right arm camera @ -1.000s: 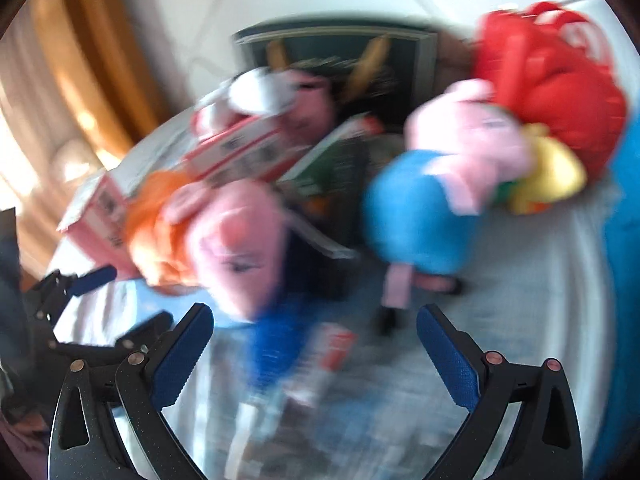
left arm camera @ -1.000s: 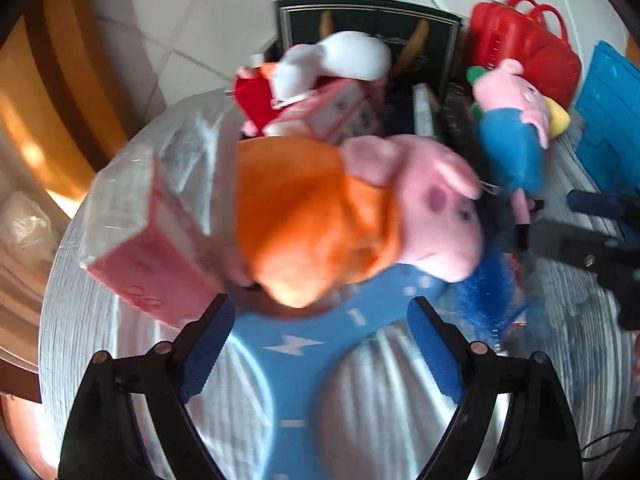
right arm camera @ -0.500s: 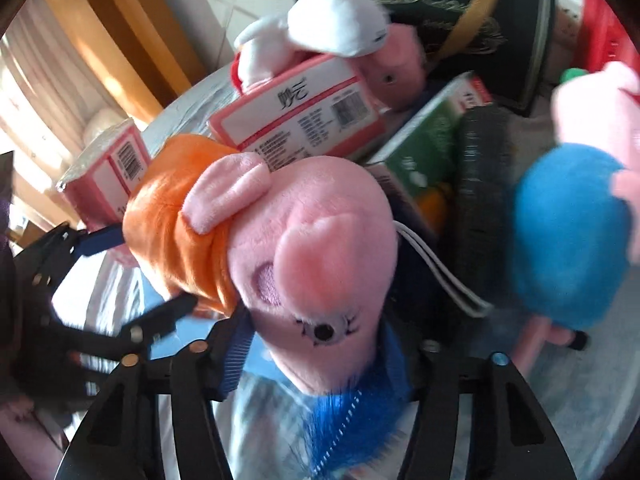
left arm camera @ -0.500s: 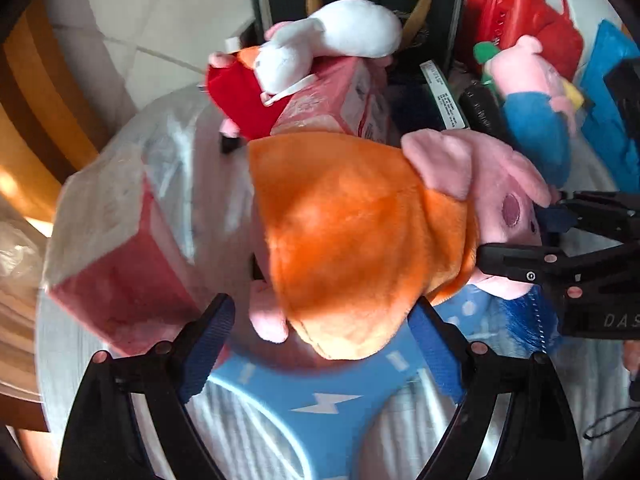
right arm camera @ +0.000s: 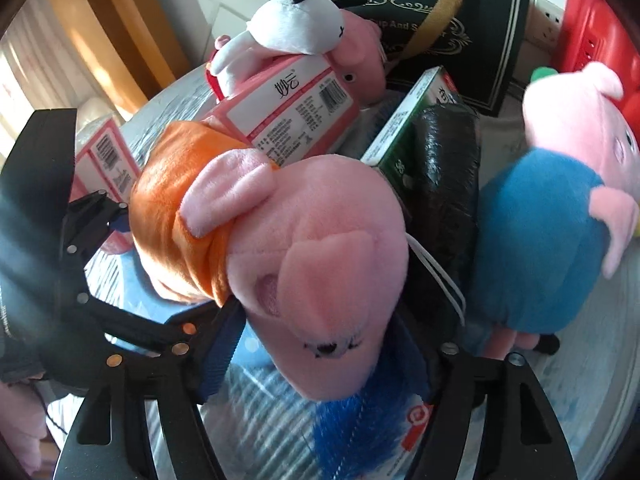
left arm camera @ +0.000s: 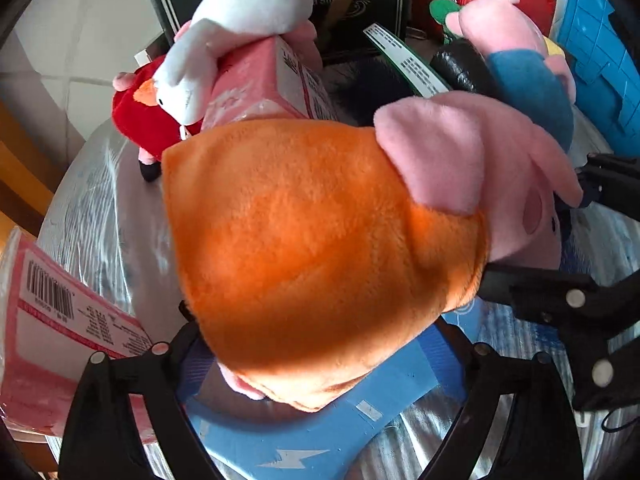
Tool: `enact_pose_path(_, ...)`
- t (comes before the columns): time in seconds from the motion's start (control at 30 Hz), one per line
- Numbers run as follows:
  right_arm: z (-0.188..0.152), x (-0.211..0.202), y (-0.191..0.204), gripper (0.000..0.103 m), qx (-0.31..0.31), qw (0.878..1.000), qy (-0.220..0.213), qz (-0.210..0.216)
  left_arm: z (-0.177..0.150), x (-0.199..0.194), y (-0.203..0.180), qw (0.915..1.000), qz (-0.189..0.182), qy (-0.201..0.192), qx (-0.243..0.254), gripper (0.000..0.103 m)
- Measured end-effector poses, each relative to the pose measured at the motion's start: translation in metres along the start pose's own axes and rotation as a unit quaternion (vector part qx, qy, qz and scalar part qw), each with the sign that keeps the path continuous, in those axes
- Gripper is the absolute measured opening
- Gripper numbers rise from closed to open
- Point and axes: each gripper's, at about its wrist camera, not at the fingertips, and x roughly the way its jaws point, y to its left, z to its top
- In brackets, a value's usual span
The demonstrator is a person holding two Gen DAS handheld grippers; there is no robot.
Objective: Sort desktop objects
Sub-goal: 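Carry the pig plush with both grippers into the blue crate and release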
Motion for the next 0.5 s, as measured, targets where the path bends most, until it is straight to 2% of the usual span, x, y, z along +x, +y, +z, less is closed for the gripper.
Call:
enact_pose_path(0.07,0.0,-0.008,0.003,0.059,-0.006,1.0,-0.005,-0.001,-0.002,-0.01,0.001,1.0,0.0,-0.01,-0.001,0.079)
enact_pose_path(0.17,-0.002,-0.028,0.005,0.059,-0.006,1.0,-0.019,0.007,-0.007,-0.041,-0.005,0.999,0.018,-0.039,0.013,0.078)
enact_pose_path(0.37,-0.009,-0.109,0.017,0.058,-0.019,0.996,-0.085,-0.002,-0.009,-0.122,-0.016,0.9947,0.023,-0.1,0.012,0.078)
enact_pose_path(0.5,-0.023,-0.168,0.02,0.058,-0.013,0.991,-0.13,-0.017,-0.002,-0.173,-0.048,0.9898,0.03,-0.136,0.03,0.078)
